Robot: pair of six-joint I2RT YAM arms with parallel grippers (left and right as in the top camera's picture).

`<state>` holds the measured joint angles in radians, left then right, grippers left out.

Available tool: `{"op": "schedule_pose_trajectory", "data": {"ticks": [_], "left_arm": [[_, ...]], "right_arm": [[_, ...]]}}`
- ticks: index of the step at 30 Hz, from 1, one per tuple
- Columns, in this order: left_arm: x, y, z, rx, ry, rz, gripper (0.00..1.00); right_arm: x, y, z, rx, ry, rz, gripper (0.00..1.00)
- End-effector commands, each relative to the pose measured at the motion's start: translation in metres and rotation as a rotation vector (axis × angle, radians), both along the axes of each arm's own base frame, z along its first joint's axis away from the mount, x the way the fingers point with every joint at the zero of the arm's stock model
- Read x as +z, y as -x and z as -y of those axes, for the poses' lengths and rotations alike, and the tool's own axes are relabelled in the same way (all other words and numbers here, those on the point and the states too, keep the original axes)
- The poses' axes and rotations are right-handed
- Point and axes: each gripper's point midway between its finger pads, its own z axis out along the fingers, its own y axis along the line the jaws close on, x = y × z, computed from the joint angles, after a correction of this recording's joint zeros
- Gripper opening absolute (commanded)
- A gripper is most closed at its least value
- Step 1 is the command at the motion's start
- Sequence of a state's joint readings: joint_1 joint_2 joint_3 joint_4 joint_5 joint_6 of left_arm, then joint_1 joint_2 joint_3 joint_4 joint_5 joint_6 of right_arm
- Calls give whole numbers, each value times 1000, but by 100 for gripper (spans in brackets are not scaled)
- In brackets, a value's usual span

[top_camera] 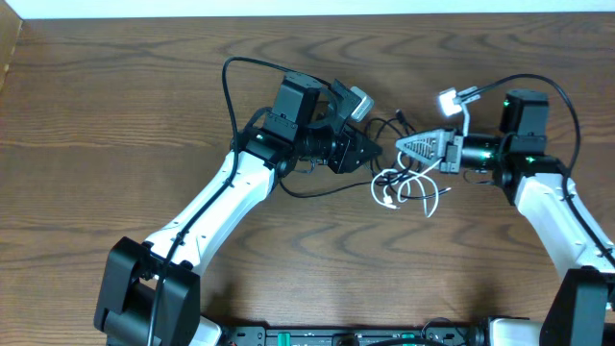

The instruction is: Untangle cables

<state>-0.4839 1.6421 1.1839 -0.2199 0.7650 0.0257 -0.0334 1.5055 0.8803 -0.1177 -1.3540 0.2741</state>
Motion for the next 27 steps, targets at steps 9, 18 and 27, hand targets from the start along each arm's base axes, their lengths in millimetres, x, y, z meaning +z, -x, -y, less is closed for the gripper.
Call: {"op": "schedule_pose_trajectory", "data": {"ticks": [9,18,27], "left_arm": [[-4,-14,-4,40,-38,69,48],[3,-18,-2,42,-19,102,58],[-5,-21,0,41,-23,92,58]], "right_arm": [[27,14,14,66,-109,42,1],[31,19,13,96,-136,43,1],[32,20,12,99,-137,37,1]]}}
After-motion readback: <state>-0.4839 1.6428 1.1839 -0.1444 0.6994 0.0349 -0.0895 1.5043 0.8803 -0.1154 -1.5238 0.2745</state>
